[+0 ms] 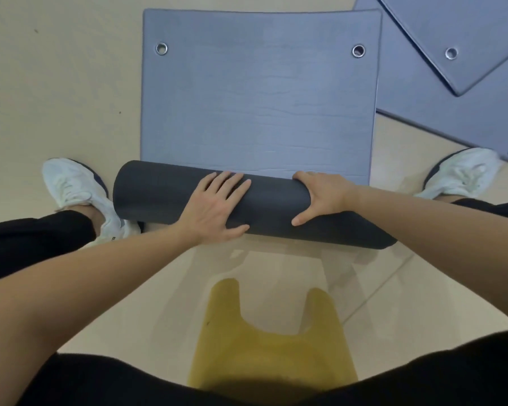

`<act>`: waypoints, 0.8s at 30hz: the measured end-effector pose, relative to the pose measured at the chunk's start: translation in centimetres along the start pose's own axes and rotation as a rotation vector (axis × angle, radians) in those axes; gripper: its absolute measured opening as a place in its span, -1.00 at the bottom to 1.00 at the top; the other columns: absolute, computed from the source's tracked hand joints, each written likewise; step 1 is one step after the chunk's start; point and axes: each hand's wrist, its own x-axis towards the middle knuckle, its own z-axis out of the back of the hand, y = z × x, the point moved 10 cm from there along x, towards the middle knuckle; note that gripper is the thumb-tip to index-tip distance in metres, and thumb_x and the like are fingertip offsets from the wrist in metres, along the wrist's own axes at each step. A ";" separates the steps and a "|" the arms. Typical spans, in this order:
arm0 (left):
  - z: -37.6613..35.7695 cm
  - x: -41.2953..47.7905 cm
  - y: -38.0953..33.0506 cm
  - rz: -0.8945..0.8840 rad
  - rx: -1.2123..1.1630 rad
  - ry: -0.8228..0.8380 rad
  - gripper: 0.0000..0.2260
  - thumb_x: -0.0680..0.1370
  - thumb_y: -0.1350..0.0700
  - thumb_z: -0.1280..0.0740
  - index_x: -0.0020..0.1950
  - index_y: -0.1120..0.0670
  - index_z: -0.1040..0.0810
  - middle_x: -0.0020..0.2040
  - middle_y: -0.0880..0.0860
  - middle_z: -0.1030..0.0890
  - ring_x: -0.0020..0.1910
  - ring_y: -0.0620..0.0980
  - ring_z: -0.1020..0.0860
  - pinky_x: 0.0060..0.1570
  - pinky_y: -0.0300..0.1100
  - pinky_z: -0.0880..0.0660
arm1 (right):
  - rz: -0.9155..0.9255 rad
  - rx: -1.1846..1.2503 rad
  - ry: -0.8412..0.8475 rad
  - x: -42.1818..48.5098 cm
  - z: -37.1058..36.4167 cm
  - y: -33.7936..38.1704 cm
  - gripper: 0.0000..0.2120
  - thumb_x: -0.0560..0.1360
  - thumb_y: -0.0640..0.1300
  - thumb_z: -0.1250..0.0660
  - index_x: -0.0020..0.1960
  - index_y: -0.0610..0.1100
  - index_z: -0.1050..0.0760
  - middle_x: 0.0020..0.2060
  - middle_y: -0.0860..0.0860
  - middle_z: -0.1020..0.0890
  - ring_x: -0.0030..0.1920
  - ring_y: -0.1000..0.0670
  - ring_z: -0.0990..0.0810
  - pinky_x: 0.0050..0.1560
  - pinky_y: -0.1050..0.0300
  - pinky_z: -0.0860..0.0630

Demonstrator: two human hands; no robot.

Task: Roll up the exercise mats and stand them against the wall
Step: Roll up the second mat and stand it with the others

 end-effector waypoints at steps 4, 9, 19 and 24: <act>-0.8 0.2 0.4 0.081 0.045 0.027 -0.12 0.54 -0.51 -0.09 0.68 0.04 -0.19 0.65 0.16 -0.27 0.63 0.23 -0.22 0.59 0.26 -0.10 | -0.011 0.059 0.070 1.1 0.3 -0.9 0.01 0.20 0.51 -0.52 0.48 0.08 -0.29 0.26 0.07 -0.53 0.25 -0.07 -0.54 0.26 -0.09 -0.48; -0.8 2.3 1.7 0.056 0.023 -0.002 -0.20 0.58 -0.48 -0.08 0.63 0.03 -0.31 0.57 0.14 -0.41 0.54 0.22 -0.37 0.55 0.22 -0.21 | -0.031 -0.202 -0.175 -0.5 2.1 -1.4 0.04 0.35 0.66 -0.13 0.62 0.02 -0.19 0.37 -0.06 -0.46 0.30 -0.16 -0.48 0.33 -0.14 -0.40; 0.3 8.6 5.4 0.114 -0.111 0.117 -0.29 0.57 -0.50 -0.04 0.52 -0.09 -0.44 0.42 -0.05 -0.58 0.36 0.07 -0.53 0.29 0.00 -0.39 | -0.158 -0.184 -0.637 -3.7 -0.6 3.1 -0.17 0.55 0.44 -0.02 0.56 -0.15 -0.33 0.52 -0.22 -0.38 0.56 -0.27 -0.27 0.59 -0.34 -0.05; 2.0 10.8 7.3 0.216 -0.004 -0.030 -0.36 0.54 -0.47 -0.04 0.12 -0.01 -0.66 -0.07 -0.01 -0.70 -0.03 0.08 -0.61 -0.11 -0.04 -0.45 | -0.185 -0.184 -0.739 -2.3 2.5 2.0 -0.27 0.54 0.40 -0.10 0.44 -0.11 -0.47 0.39 -0.14 -0.53 0.42 -0.21 -0.44 0.52 -0.26 -0.23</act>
